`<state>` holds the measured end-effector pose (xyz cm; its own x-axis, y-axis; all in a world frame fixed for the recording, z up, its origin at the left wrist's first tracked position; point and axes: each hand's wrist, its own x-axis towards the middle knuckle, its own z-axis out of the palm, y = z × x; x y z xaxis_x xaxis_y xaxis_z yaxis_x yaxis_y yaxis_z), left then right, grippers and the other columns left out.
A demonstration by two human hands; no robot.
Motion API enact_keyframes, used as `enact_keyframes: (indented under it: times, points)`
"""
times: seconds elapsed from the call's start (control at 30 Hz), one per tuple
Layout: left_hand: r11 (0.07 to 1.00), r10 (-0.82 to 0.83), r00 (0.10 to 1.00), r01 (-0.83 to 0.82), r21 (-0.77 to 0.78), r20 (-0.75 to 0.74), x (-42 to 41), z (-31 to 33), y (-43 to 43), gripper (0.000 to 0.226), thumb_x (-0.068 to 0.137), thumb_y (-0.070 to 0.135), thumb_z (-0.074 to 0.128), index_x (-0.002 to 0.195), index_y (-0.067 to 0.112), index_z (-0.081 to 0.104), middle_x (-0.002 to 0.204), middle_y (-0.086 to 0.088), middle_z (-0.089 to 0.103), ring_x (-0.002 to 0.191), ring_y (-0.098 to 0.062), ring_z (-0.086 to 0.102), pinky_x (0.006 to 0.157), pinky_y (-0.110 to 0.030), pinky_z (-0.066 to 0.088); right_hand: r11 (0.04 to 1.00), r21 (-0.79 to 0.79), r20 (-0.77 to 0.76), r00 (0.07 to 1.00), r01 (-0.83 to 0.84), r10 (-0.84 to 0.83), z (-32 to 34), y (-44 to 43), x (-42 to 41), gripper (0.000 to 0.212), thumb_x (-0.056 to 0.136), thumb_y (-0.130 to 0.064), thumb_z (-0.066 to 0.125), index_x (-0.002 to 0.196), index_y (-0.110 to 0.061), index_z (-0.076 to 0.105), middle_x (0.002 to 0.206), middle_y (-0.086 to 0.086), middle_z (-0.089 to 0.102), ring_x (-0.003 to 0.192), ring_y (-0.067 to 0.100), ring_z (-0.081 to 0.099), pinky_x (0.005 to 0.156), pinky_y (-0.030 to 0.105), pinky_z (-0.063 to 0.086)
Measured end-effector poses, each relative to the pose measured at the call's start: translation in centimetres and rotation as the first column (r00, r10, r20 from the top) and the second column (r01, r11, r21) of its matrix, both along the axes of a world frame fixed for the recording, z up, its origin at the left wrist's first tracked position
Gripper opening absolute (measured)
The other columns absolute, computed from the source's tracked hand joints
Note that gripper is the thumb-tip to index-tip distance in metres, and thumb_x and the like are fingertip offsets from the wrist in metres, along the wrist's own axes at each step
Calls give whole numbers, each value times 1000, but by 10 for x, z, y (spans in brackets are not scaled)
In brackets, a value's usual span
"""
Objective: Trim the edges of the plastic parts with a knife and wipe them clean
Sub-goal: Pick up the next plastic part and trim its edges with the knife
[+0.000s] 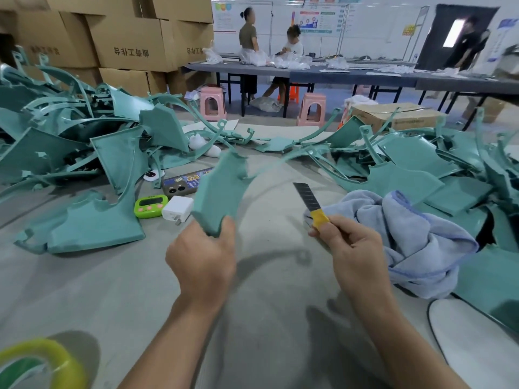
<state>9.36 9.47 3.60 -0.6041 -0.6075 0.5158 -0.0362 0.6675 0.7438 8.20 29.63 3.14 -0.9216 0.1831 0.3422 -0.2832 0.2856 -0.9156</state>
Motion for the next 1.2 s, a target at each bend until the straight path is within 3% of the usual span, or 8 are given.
enact_keyframes:
  times: [0.1, 0.17, 0.27, 0.43, 0.63, 0.87, 1.07, 1.2]
  points:
    - [904, -64, 956, -65, -423, -285, 8, 3, -5, 25, 72, 11, 66, 89, 20, 82, 70, 0, 73, 74, -23, 61, 67, -32, 54, 916, -359, 55, 976, -177, 210, 7, -4, 1, 24, 95, -9, 65, 82, -21, 82, 101, 1, 79, 104, 16, 72, 88, 32, 57]
    - [830, -199, 911, -39, -557, -360, 7, 2, -6, 34, 74, 0, 65, 96, 19, 82, 92, 2, 79, 83, -21, 67, 94, -39, 54, 630, -746, 119, 888, -215, 443, 7, -5, 1, 17, 87, -16, 66, 89, -6, 79, 119, 10, 75, 114, 23, 70, 81, 42, 61]
    - [749, -345, 882, 53, -660, -321, 8, -2, 8, 28, 83, 1, 64, 90, 20, 83, 97, 5, 78, 83, -24, 59, 104, -42, 47, 444, -861, 119, 750, -248, 650, 5, 2, 0, 22, 87, -21, 64, 88, 0, 68, 133, 11, 68, 114, 26, 70, 77, 40, 62]
    - [621, -642, 726, 302, -723, -247, 10, -5, 26, 34, 87, -3, 62, 101, 20, 82, 109, 8, 76, 93, -20, 65, 96, -42, 50, 529, -843, 254, 793, -100, 554, -1, 9, -12, 18, 79, -17, 70, 88, -3, 79, 129, 17, 69, 123, 31, 65, 105, 45, 52]
    - [749, -656, 735, 607, -267, -170, 7, -5, 21, 99, 68, 22, 86, 155, 23, 37, 155, 14, 43, 140, -8, 45, 113, -22, 35, 533, -844, 317, 743, -63, 590, 1, 17, -15, 26, 77, -18, 66, 89, -1, 81, 98, 13, 78, 84, 20, 75, 70, 27, 60]
    - [734, -655, 728, 553, -394, -200, 1, -9, 25, 23, 90, 31, 73, 101, 14, 62, 112, 10, 64, 112, -15, 58, 117, -48, 33, 641, -754, 398, 675, -145, 621, -2, 15, -11, 25, 80, -19, 64, 78, -2, 82, 90, 18, 74, 69, 21, 68, 59, 23, 53]
    - [768, -485, 851, 304, -564, -201, 4, 3, 20, 10, 101, 26, 56, 103, 18, 61, 90, 3, 58, 79, -27, 49, 71, -40, 38, 516, -854, 313, 851, 59, 422, 0, 28, -18, 31, 98, -15, 58, 77, -7, 80, 88, 10, 76, 80, 22, 73, 92, 37, 53]
    - [785, -283, 956, 185, -591, -76, 0, -3, 15, 8, 95, 23, 60, 97, 17, 65, 84, 1, 62, 76, -29, 52, 65, -42, 41, 747, -654, 284, 954, 123, 91, 2, 28, -21, 28, 102, -10, 55, 79, -9, 70, 62, 4, 59, 55, 14, 51, 54, 20, 45]
